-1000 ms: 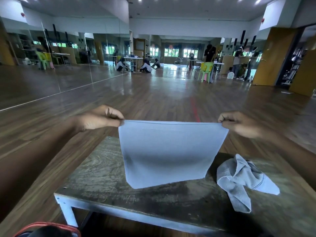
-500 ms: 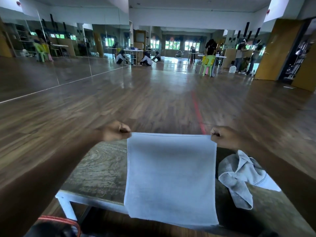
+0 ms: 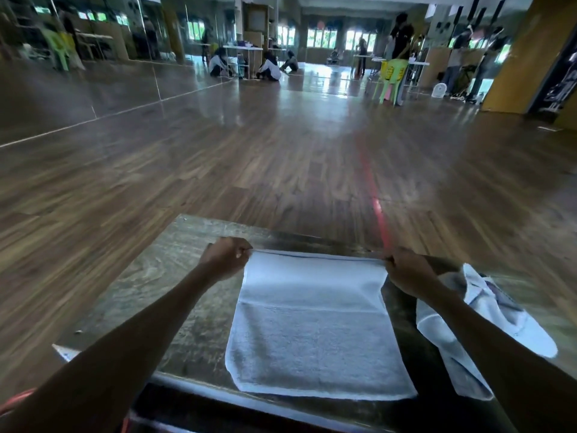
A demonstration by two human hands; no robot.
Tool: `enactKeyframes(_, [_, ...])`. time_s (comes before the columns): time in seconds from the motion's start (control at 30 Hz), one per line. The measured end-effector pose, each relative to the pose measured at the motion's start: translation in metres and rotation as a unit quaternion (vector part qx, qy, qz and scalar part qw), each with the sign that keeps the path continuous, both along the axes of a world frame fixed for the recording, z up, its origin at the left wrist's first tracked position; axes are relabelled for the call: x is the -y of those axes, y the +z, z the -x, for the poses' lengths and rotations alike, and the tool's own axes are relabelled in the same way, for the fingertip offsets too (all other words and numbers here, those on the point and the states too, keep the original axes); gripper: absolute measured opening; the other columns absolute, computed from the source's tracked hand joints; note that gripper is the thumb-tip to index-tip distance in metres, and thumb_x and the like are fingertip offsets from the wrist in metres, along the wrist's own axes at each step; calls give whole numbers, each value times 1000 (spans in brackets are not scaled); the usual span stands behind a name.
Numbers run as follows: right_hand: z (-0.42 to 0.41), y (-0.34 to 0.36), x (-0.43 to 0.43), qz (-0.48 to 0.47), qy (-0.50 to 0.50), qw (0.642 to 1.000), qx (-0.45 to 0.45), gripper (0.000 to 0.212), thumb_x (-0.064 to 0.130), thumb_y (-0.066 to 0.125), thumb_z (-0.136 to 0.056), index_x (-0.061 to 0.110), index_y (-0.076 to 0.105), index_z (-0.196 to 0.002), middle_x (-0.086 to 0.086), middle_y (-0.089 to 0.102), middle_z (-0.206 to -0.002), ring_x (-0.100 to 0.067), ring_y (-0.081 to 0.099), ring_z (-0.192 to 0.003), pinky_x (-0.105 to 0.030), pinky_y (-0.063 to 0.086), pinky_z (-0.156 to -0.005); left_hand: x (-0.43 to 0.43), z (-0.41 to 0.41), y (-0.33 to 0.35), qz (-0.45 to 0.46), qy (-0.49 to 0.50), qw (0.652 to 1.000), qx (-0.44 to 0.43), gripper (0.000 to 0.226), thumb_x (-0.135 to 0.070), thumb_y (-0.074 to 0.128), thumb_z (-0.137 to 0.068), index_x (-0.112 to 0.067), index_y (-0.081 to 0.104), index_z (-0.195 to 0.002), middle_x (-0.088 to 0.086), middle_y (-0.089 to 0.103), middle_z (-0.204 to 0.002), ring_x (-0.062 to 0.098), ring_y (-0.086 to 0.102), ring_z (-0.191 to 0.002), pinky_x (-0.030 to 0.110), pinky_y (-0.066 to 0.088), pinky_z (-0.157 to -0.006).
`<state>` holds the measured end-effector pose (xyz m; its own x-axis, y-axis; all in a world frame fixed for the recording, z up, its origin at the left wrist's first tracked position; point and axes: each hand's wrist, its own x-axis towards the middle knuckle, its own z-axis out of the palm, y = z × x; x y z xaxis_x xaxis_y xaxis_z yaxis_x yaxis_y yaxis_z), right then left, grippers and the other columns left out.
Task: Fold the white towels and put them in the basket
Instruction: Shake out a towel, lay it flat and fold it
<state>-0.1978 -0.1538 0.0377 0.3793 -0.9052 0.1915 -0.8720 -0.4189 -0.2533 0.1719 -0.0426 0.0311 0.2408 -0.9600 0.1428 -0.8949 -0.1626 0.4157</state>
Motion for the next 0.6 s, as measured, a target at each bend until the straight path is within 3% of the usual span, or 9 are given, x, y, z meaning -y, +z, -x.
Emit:
enactKeyframes(0.13, [-10,-22,23,-24,-17,1000,5,23,10,44,-97,5,62,-85,-7,58,-71,-15,54,-62,-18,33,-55,21,-7,-27,3,22,998,-56,16,-29,59,-88,-26,71,-98,-1,73,-97,22,66,-93,36,52,-83])
enactKeyframes(0.27, [-18,-38,43,-30,2,999,29,23,6,43,-95,4,66,-94,0,56,-75,-8,49,-60,-20,35,-58,42,-11,-49,-19,50,997,-60,20,-29,58,-87,-28,71,-102,3,73,-97,24,67,-93,36,53,-83])
enactKeyframes(0.43, [-29,-49,57,-79,-20,990,115,22,-3,47,-91,0,67,-98,-8,61,-84,-6,50,-59,-15,34,-51,52,-5,-68,-18,92,991,-91,26,-31,54,-87,-28,68,-108,3,71,-101,25,65,-95,42,50,-89])
enactKeyframes(0.6, [-30,-62,61,-101,2,988,115,32,-1,50,-84,13,53,-56,-2,50,-51,-12,44,-44,-28,35,-49,55,-1,-70,19,59,998,-17,30,-32,58,-88,-30,64,-117,2,60,-116,25,59,-105,45,45,-94])
